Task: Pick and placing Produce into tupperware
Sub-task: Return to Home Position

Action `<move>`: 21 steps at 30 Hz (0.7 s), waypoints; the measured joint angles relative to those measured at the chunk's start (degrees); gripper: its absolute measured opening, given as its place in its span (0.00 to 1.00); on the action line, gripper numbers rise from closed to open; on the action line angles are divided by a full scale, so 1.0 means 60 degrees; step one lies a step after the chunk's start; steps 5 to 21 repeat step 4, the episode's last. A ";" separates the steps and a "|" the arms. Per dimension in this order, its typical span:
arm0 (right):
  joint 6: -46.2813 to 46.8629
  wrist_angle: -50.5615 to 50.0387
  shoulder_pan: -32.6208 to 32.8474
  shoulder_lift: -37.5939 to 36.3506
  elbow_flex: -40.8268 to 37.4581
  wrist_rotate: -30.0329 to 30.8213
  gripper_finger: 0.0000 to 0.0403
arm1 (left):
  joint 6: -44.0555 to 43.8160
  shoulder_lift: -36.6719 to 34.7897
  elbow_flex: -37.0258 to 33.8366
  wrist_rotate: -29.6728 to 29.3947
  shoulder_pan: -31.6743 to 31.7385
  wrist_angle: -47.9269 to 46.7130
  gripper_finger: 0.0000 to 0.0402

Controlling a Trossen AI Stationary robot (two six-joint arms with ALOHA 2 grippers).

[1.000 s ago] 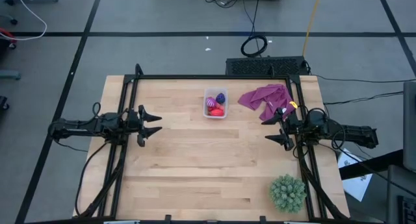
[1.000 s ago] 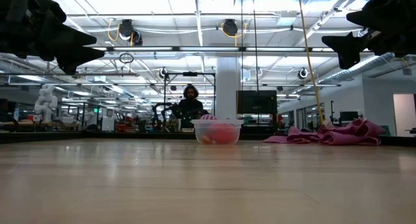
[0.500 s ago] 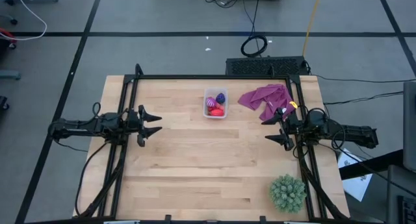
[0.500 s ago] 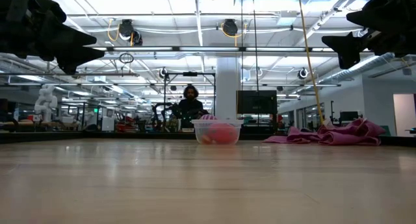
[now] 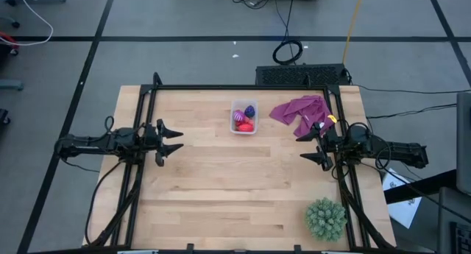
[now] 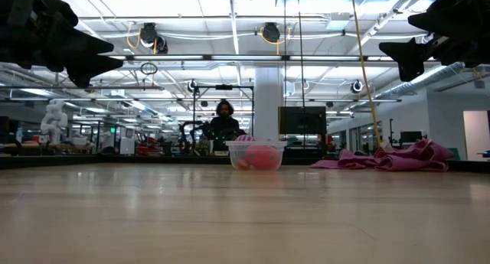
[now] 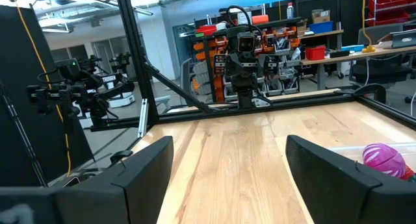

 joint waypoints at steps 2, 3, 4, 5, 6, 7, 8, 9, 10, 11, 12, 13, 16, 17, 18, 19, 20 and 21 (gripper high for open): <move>0.0000 0.0001 0.0001 -0.0001 0.0000 -0.0002 0.72 | -0.0002 0.0003 0.0000 0.0000 -0.0001 0.0003 0.56; 0.0000 0.0000 0.0000 -0.0002 0.0000 0.0000 0.72 | -0.0002 0.0003 0.0000 0.0000 -0.0001 0.0003 0.56; -0.0001 0.0003 0.0002 0.0000 0.0000 -0.0003 0.72 | -0.0002 0.0000 0.0000 0.0000 -0.0002 0.0000 0.56; -0.0001 0.0003 0.0002 0.0000 0.0000 -0.0003 0.72 | -0.0002 0.0000 0.0000 0.0000 -0.0002 0.0000 0.56; -0.0001 0.0003 0.0002 0.0000 0.0000 -0.0003 0.72 | -0.0002 0.0000 0.0000 0.0000 -0.0002 0.0000 0.56; -0.0001 0.0003 0.0002 0.0000 0.0000 -0.0003 0.72 | -0.0002 0.0000 0.0000 0.0000 -0.0002 0.0000 0.56; -0.0001 0.0003 0.0002 0.0000 0.0000 -0.0003 0.72 | -0.0002 0.0000 0.0000 0.0000 -0.0002 0.0000 0.56; -0.0001 0.0003 0.0002 0.0000 0.0000 -0.0003 0.72 | -0.0002 0.0000 0.0000 0.0000 -0.0002 0.0000 0.56; -0.0001 0.0003 0.0002 0.0000 0.0000 -0.0003 0.72 | -0.0002 0.0000 0.0000 0.0000 -0.0002 0.0000 0.56; -0.0001 0.0003 0.0002 0.0000 0.0000 -0.0003 0.72 | -0.0002 0.0000 0.0000 0.0000 -0.0002 0.0000 0.56; -0.0001 0.0003 0.0002 0.0000 0.0000 -0.0003 0.72 | -0.0002 0.0000 0.0000 0.0000 -0.0002 0.0000 0.56; -0.0001 0.0003 0.0002 0.0000 0.0000 -0.0003 0.72 | -0.0002 0.0000 0.0000 0.0000 -0.0002 0.0000 0.56; -0.0001 0.0003 0.0002 0.0000 0.0000 -0.0003 0.72 | -0.0002 0.0000 0.0000 0.0000 -0.0002 0.0000 0.56; -0.0001 0.0003 0.0002 0.0000 0.0000 -0.0003 0.72 | -0.0002 0.0000 0.0000 0.0000 -0.0002 0.0000 0.56; -0.0001 0.0003 0.0002 0.0000 0.0000 -0.0003 0.72 | -0.0002 0.0000 0.0000 0.0000 -0.0002 0.0000 0.56; -0.0001 0.0003 0.0002 0.0000 0.0000 -0.0003 0.72 | -0.0002 0.0000 0.0000 0.0000 -0.0002 0.0000 0.56; -0.0001 0.0003 0.0002 0.0000 0.0000 -0.0003 0.72 | -0.0002 0.0000 0.0000 0.0000 -0.0002 0.0000 0.56; -0.0001 0.0003 0.0002 0.0000 0.0000 -0.0003 0.72 | -0.0002 0.0000 0.0000 0.0000 -0.0002 0.0000 0.56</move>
